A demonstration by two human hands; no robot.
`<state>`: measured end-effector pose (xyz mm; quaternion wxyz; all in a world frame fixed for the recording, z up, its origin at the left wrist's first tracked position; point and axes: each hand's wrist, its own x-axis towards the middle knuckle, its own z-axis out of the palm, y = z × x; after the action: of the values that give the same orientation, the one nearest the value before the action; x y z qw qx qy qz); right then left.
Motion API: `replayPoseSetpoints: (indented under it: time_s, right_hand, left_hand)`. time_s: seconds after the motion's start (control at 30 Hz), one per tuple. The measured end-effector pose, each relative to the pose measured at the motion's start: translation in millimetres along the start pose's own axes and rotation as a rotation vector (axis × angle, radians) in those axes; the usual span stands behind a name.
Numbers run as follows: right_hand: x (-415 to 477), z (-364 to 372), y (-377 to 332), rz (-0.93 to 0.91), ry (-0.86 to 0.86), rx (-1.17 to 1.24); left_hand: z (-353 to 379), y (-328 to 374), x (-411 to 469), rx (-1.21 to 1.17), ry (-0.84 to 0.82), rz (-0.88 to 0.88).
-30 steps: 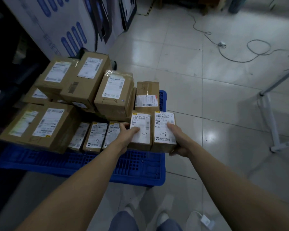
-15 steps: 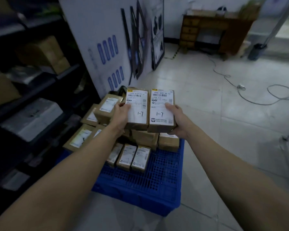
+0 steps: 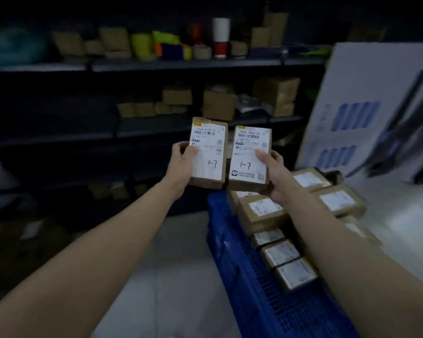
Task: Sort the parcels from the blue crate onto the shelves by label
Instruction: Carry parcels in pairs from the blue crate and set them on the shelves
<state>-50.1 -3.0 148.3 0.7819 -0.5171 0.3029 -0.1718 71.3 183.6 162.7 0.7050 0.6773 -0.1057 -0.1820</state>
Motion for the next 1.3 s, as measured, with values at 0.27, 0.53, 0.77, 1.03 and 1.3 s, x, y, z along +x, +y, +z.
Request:
replayPoseSetpoints:
  time_s: [0.27, 0.53, 0.77, 1.03, 1.3]
  right_hand:
    - [-29.5, 215.4, 62.6, 0.089, -0.502, -0.267]
    - [-144.2, 440.5, 146.5, 0.174, -0.921, -0.367]
    - [-287.5, 601.8, 235.8, 0.209, -1.156, -0.392]
    - [-456.8, 726.2, 332.6, 0.282, -1.454, -0.54]
    - [-596.2, 804.8, 432.2, 0.36, -1.723, -0.72]
  left_hand:
    - [-233.7, 8.2, -89.2, -0.045, 0.534, 0.077]
    - [-437.6, 15.2, -234.1, -0.097, 0.974, 0.143]
    - [-594.3, 20.1, -373.9, -0.126, 1.25, 0.155]
    - [-708.5, 1.7, -541.1, -0.109, 1.577, 0.175]
    - [-782.7, -50.4, -668.8, -0.169, 1.907, 0.092]
